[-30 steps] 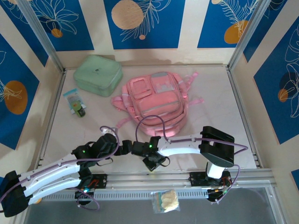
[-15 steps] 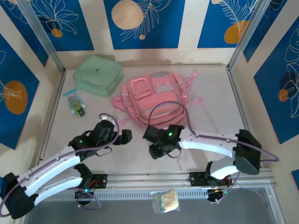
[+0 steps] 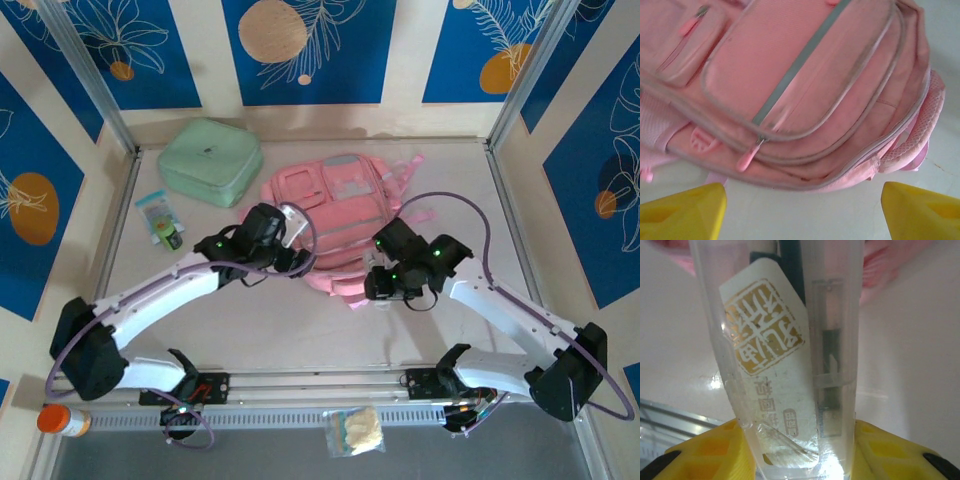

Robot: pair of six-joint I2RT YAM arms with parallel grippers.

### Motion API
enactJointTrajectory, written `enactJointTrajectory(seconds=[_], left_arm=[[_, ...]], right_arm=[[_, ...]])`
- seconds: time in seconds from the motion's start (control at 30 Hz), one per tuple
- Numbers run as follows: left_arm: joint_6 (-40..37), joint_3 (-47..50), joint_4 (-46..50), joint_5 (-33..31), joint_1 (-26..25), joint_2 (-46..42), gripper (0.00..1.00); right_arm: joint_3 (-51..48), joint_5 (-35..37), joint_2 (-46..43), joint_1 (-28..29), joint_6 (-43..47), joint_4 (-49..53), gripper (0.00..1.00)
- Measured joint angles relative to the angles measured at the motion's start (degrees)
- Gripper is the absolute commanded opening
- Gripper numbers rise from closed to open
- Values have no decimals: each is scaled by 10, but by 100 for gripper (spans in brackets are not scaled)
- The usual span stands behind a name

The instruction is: Pack the student bag

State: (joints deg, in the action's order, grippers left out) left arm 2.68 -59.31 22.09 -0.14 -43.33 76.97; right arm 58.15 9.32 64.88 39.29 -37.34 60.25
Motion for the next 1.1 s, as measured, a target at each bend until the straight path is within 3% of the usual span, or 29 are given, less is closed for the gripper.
enactJointTrajectory(seconds=[0.3, 0.7, 1.1], left_arm=[[-123, -67, -33, 69, 0, 135, 76], [-194, -157, -54, 64, -1, 269, 75], [-225, -208, -38, 52, 5, 307, 54]], right_arm=[[0, -22, 2, -95, 27, 9, 39], [-8, -63, 4, -149, 46, 0, 39], [-8, -85, 14, -169, 57, -14, 38]])
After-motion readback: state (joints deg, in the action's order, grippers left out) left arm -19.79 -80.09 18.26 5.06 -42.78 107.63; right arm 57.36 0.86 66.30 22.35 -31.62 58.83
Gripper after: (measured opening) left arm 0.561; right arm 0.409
